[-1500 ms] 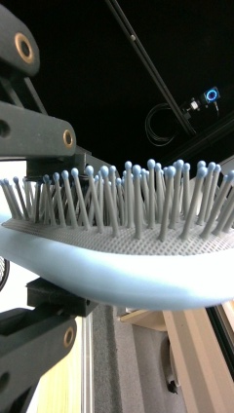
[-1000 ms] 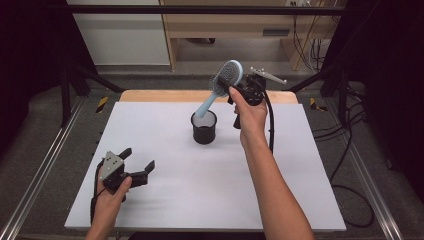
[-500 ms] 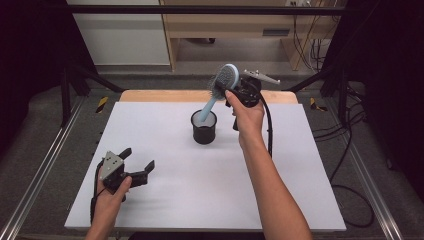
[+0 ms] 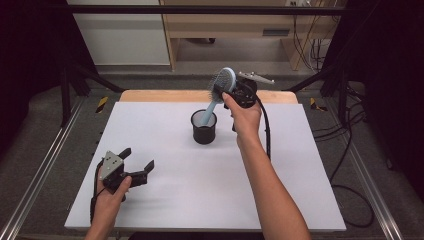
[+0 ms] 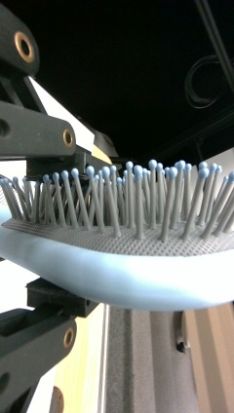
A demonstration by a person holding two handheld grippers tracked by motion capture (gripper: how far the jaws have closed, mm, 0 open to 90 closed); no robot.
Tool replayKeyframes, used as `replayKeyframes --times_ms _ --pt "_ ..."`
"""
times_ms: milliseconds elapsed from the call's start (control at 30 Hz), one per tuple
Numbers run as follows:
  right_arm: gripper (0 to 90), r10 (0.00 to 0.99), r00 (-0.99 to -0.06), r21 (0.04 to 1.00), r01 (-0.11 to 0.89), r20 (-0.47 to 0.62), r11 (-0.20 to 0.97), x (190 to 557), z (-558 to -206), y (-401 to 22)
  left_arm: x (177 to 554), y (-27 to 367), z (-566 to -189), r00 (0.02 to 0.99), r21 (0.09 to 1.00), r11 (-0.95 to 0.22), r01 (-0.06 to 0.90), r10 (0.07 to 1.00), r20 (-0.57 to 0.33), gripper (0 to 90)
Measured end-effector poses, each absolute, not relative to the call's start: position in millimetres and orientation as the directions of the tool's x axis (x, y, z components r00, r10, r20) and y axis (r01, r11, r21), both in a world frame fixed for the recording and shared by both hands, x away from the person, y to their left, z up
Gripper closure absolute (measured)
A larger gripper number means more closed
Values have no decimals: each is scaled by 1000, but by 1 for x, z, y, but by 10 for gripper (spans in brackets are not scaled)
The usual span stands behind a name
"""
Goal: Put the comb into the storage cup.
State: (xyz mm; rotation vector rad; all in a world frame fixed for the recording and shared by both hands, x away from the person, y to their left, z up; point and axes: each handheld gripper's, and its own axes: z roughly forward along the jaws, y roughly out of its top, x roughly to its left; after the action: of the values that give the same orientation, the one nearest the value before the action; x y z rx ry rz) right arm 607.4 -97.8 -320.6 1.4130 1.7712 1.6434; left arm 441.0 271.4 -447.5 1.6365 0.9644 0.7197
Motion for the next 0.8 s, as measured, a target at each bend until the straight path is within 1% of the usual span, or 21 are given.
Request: replayKeyframes --times_ms 233,800 --pt "537 816 -442 881 444 373 -162 612 -328 -99 441 272 -448 492 965 -121 235 870 -11 41" --pt "534 826 -441 877 464 351 -125 613 -340 -92 442 272 -448 495 964 -122 238 869 -13 42"
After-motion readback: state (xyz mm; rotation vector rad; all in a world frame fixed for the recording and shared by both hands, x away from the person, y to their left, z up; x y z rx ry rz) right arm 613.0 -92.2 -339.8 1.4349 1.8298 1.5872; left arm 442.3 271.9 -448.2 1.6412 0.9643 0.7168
